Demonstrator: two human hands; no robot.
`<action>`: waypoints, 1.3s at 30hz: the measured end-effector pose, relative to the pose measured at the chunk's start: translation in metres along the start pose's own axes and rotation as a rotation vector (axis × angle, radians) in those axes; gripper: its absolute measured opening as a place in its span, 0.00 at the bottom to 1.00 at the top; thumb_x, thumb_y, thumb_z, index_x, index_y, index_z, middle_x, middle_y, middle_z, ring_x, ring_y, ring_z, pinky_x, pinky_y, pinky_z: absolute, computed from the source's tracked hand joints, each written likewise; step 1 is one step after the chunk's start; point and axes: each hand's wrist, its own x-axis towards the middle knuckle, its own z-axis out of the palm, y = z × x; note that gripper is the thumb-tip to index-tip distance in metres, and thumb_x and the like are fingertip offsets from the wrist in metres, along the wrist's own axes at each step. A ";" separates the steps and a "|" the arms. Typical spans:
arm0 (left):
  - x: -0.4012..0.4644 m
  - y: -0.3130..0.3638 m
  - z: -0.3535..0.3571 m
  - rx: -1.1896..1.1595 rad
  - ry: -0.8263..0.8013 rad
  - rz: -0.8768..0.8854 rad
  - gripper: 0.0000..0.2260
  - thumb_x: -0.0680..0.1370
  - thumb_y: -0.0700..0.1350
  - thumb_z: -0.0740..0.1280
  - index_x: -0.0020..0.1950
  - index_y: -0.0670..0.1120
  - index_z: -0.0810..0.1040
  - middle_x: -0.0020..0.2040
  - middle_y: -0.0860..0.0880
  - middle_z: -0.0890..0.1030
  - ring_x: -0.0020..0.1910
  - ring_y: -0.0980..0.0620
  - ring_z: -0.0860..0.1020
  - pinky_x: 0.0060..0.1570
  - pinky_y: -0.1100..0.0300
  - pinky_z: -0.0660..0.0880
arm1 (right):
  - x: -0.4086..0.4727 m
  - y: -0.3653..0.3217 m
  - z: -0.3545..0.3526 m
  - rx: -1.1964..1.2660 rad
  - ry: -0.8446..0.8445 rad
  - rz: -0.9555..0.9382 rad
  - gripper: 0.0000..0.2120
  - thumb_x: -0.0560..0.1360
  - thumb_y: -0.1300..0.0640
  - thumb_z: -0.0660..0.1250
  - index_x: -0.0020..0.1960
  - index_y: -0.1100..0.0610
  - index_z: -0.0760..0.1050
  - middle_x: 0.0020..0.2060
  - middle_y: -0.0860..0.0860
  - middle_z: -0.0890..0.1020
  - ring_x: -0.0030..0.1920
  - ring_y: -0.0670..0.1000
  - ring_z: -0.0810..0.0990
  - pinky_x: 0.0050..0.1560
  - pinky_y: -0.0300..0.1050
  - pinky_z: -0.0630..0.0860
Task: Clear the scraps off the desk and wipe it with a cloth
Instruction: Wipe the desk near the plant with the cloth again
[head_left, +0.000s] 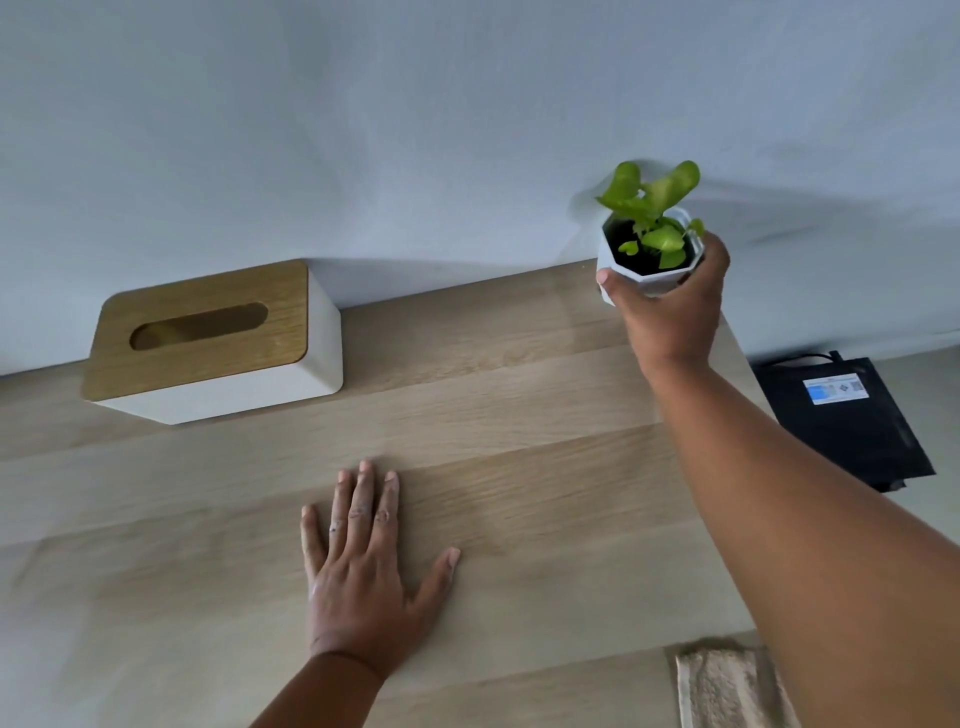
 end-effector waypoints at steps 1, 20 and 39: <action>0.000 0.000 0.000 -0.001 0.000 0.000 0.44 0.74 0.73 0.59 0.83 0.46 0.60 0.85 0.47 0.54 0.84 0.48 0.49 0.78 0.33 0.52 | -0.001 0.000 0.001 0.007 0.005 -0.003 0.44 0.61 0.42 0.82 0.71 0.49 0.67 0.63 0.44 0.79 0.61 0.44 0.79 0.64 0.49 0.77; 0.001 -0.001 0.000 -0.009 -0.024 -0.010 0.45 0.74 0.74 0.58 0.83 0.48 0.60 0.85 0.48 0.53 0.84 0.48 0.48 0.78 0.34 0.51 | -0.062 -0.021 0.042 0.083 -0.178 -0.082 0.48 0.61 0.43 0.82 0.75 0.48 0.65 0.67 0.45 0.77 0.66 0.46 0.78 0.66 0.52 0.78; 0.002 -0.002 0.001 -0.015 -0.047 -0.002 0.46 0.75 0.76 0.56 0.83 0.46 0.61 0.85 0.47 0.53 0.84 0.46 0.50 0.77 0.32 0.53 | -0.124 -0.049 0.122 0.147 -0.466 -0.142 0.44 0.59 0.47 0.84 0.70 0.49 0.69 0.62 0.44 0.79 0.63 0.47 0.80 0.61 0.54 0.80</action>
